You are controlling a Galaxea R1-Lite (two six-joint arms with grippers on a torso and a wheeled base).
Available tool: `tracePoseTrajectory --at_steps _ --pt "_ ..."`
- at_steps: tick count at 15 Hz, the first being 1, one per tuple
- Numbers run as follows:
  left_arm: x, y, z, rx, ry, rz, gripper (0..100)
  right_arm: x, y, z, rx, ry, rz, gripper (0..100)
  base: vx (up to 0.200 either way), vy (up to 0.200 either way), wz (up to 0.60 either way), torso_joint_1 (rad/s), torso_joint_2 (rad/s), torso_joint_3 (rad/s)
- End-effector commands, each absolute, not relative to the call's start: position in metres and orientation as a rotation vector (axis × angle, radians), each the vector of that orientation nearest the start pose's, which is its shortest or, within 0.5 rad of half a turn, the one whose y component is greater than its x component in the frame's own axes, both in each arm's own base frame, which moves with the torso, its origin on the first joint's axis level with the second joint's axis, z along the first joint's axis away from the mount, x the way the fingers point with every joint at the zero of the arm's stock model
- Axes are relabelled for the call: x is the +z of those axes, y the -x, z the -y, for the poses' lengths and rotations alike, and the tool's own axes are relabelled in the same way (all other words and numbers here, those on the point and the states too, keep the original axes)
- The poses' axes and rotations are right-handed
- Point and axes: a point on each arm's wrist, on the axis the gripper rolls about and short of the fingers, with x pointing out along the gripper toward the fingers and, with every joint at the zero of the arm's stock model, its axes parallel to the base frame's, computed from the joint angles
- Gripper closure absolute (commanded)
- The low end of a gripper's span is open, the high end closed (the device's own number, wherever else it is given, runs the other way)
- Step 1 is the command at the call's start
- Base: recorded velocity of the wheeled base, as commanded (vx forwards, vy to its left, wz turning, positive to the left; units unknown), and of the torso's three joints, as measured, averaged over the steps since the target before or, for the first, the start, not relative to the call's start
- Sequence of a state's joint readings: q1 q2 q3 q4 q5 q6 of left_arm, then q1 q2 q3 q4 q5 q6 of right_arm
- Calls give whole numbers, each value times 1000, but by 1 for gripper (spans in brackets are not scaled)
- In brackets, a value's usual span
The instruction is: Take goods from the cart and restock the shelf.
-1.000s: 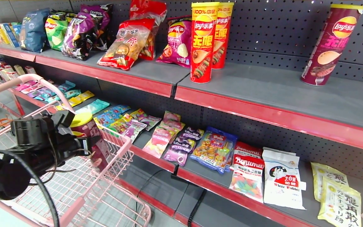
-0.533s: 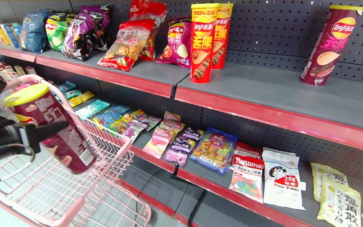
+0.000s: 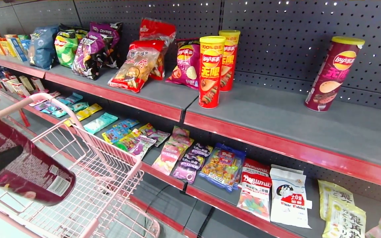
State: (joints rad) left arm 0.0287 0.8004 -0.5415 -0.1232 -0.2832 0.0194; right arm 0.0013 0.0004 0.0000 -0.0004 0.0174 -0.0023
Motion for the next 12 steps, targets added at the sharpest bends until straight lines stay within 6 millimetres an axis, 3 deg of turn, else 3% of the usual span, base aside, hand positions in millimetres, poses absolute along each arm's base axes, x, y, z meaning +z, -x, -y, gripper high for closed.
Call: tracePoseTrajectory --at_steps 1,2,5,12 --pt "218 -60 4 -248 -5 -101 100 76 23 0 20 3 -2 0 0 0 0 217 -559 -349" --pt "213 -55 4 -243 -6 -98 100 76 23 0 20 3 -2 0 0 0 0 227 -588 -364" --pt "205 -37 4 -181 -30 -61 100 76 23 0 18 3 -2 0 0 0 -600 178 -443 -266" --pt "197 -22 3 -123 -63 -61 100 76 23 0 20 3 -2 0 0 0 -600 17 -27 -20"
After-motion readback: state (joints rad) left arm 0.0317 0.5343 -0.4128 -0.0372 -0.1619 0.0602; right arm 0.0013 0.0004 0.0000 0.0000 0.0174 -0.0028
